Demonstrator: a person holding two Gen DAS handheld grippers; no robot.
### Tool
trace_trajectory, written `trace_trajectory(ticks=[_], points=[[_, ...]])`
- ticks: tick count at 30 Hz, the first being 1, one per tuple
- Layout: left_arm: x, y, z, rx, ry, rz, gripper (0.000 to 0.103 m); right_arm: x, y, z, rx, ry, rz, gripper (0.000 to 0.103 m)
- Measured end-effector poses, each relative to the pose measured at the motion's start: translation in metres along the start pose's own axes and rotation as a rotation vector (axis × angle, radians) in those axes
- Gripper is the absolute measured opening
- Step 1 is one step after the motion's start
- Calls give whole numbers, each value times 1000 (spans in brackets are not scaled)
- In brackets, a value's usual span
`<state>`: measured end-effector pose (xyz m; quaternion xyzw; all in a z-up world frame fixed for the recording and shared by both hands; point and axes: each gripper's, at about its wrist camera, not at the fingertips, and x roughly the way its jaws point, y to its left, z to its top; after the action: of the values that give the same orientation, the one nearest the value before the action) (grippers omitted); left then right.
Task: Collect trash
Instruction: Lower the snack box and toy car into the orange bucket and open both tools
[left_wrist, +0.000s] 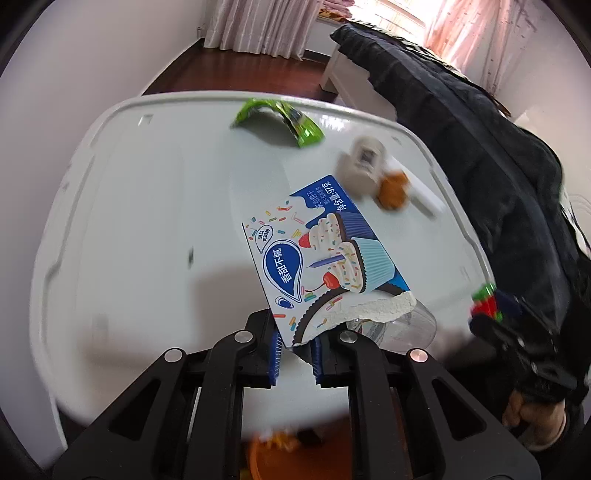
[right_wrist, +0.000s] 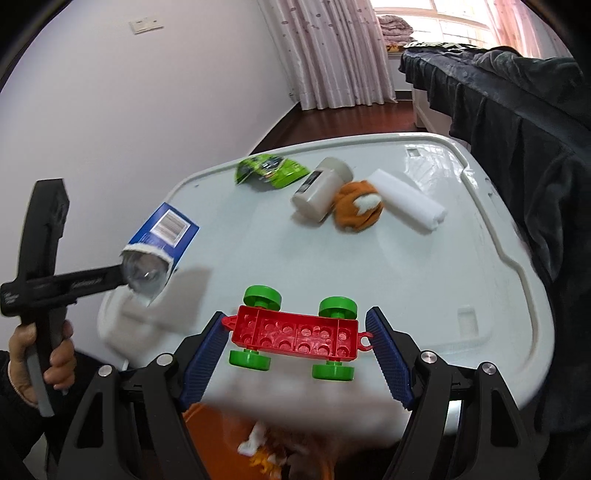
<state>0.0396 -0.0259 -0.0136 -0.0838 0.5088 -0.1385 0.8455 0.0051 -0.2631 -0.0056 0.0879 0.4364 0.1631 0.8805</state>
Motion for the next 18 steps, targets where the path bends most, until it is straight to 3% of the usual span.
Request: trace_trajectory(ticks=[6, 12, 18], points=[[-38, -24, -81, 84, 9, 32, 12, -41, 25, -45, -30, 5, 1, 75], [-36, -43, -148, 141, 57, 45, 12, -56, 47, -90, -65, 49, -5, 75], [-21, -27, -157, 86, 138, 43, 12, -44, 48, -115, -35, 118, -1, 75]])
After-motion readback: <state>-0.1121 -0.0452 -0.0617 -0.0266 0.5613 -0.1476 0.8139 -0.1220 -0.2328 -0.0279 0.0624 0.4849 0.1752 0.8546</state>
